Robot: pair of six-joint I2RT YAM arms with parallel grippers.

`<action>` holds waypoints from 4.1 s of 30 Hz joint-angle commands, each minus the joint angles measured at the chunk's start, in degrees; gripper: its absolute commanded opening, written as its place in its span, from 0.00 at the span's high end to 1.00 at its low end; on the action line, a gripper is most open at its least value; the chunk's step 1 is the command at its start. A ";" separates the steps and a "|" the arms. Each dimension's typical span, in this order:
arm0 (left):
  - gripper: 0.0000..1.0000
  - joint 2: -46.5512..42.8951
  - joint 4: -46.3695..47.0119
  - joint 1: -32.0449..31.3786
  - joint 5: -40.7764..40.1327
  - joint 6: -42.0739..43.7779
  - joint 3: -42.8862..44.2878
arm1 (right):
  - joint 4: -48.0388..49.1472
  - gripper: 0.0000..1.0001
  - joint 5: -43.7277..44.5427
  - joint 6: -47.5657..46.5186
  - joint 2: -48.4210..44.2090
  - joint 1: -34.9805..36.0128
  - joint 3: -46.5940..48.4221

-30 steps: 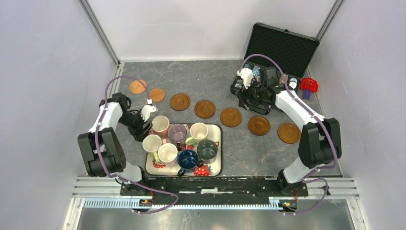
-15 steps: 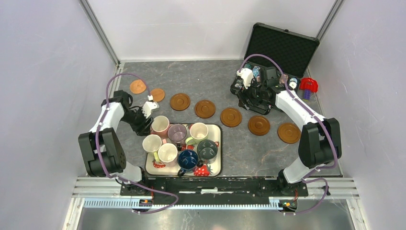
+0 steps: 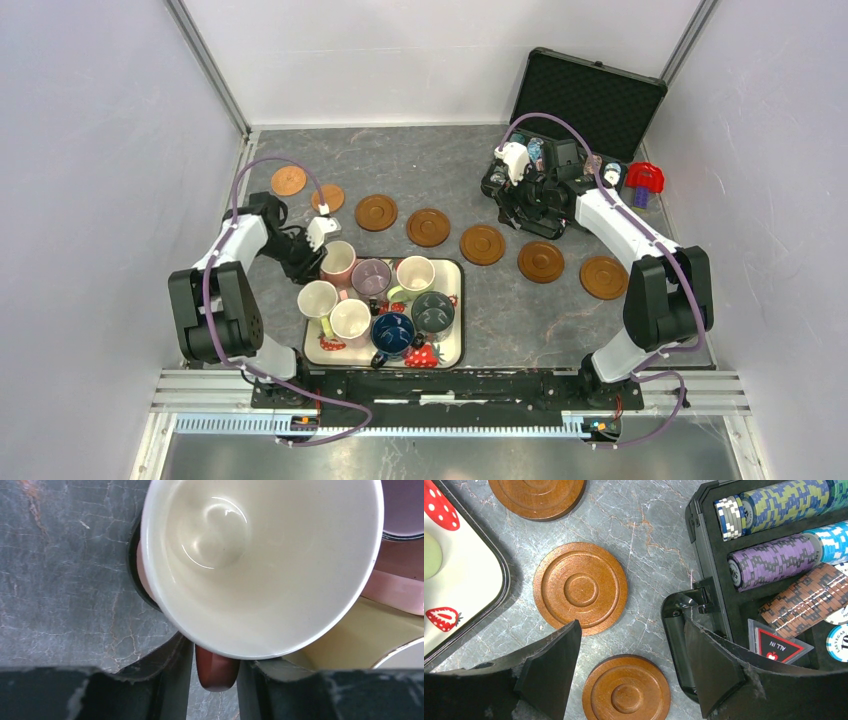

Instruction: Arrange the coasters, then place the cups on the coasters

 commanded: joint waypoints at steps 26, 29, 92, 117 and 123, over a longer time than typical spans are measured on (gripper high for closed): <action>0.98 -6.60 -1.81 1.91 3.57 -10.24 15.53 | 0.69 0.18 0.02 -0.05 -1.30 0.22 0.66; 0.98 -0.72 -3.56 1.96 -0.38 -14.89 24.56 | 0.70 0.17 0.02 -0.04 -1.23 0.16 0.90; 0.76 42.71 8.05 8.79 -12.82 -26.27 61.82 | 0.66 0.02 2.49 -0.14 1.31 0.26 1.86; 0.00 25.09 -4.42 11.78 -10.14 -23.24 56.85 | 0.84 0.02 1.56 -0.32 0.43 0.25 1.63; 0.00 21.08 -16.24 11.66 -0.96 -16.05 56.40 | 0.80 0.02 1.02 -0.31 0.01 0.27 1.41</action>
